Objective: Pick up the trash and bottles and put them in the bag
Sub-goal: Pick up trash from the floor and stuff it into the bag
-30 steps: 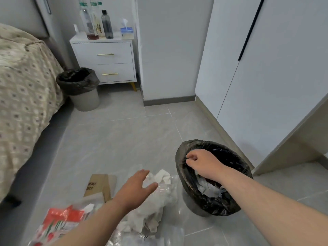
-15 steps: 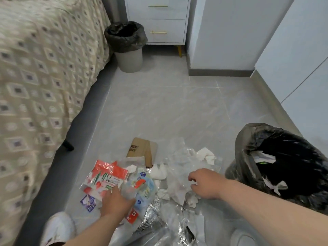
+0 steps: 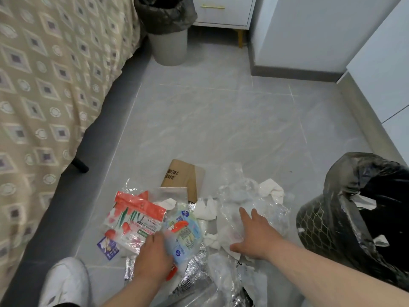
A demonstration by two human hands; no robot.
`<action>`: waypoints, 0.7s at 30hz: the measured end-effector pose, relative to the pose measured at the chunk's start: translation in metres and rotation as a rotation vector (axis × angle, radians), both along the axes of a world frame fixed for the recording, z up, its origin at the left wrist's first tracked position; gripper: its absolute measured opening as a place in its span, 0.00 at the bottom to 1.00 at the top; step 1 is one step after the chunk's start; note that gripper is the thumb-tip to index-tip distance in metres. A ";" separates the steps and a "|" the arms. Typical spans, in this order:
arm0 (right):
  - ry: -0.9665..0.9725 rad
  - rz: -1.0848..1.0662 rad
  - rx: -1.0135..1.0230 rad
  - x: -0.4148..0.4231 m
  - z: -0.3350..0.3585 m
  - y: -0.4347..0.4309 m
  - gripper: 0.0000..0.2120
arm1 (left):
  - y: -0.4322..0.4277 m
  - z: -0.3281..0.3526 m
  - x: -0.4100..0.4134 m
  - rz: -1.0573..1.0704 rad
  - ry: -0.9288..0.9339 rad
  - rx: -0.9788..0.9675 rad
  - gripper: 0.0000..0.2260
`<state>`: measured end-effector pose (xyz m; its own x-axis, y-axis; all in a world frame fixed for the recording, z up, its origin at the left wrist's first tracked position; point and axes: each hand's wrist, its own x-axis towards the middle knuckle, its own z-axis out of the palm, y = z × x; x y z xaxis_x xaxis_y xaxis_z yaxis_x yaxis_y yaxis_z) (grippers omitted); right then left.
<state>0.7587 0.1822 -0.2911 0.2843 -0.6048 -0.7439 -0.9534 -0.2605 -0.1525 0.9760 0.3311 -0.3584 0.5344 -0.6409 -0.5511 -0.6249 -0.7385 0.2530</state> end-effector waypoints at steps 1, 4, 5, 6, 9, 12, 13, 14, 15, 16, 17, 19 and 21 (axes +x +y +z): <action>0.005 0.009 -0.026 0.001 -0.002 0.001 0.43 | 0.001 0.000 0.002 0.002 0.003 -0.014 0.14; -0.038 0.002 -0.094 0.000 0.001 -0.002 0.30 | 0.003 0.007 0.008 0.015 -0.033 -0.068 0.08; -0.059 -0.012 -0.106 -0.001 0.005 -0.005 0.29 | 0.003 0.010 0.010 0.034 -0.034 -0.078 0.10; -0.083 -0.031 -0.123 -0.002 0.008 -0.008 0.28 | 0.002 0.012 0.011 0.052 -0.029 -0.095 0.13; -0.146 -0.102 -0.180 -0.003 0.016 -0.017 0.24 | -0.002 0.020 0.013 0.141 0.013 -0.167 0.11; -0.207 -0.144 -0.193 -0.003 0.018 -0.023 0.21 | -0.004 0.028 0.016 0.243 0.068 -0.228 0.08; -0.216 -0.152 -0.191 -0.004 0.018 -0.024 0.20 | -0.004 0.029 0.018 0.255 0.097 -0.223 0.07; -0.222 -0.157 -0.189 -0.005 0.018 -0.024 0.21 | -0.004 0.031 0.018 0.255 0.134 -0.226 0.06; -0.226 -0.159 -0.183 -0.006 0.017 -0.024 0.21 | -0.003 0.030 0.020 0.256 0.187 -0.220 0.07; -0.227 -0.160 -0.178 -0.007 0.016 -0.024 0.21 | -0.002 0.030 0.021 0.248 0.235 -0.220 0.09; -0.224 -0.160 -0.173 -0.008 0.015 -0.023 0.21 | 0.000 0.032 0.021 0.255 0.263 -0.238 0.11; -0.211 -0.158 -0.165 -0.009 0.013 -0.023 0.21 | 0.003 0.036 0.023 0.336 0.204 -0.306 0.14; -0.212 -0.159 -0.160 -0.010 0.011 -0.024 0.20 | 0.000 0.037 0.028 0.654 0.027 -0.312 0.17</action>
<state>0.7485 0.1585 -0.2802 0.3151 -0.7588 -0.5700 -0.9355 -0.1473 -0.3211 1.0040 0.3313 -0.3213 0.8511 -0.3243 -0.4129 -0.0704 -0.8499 0.5223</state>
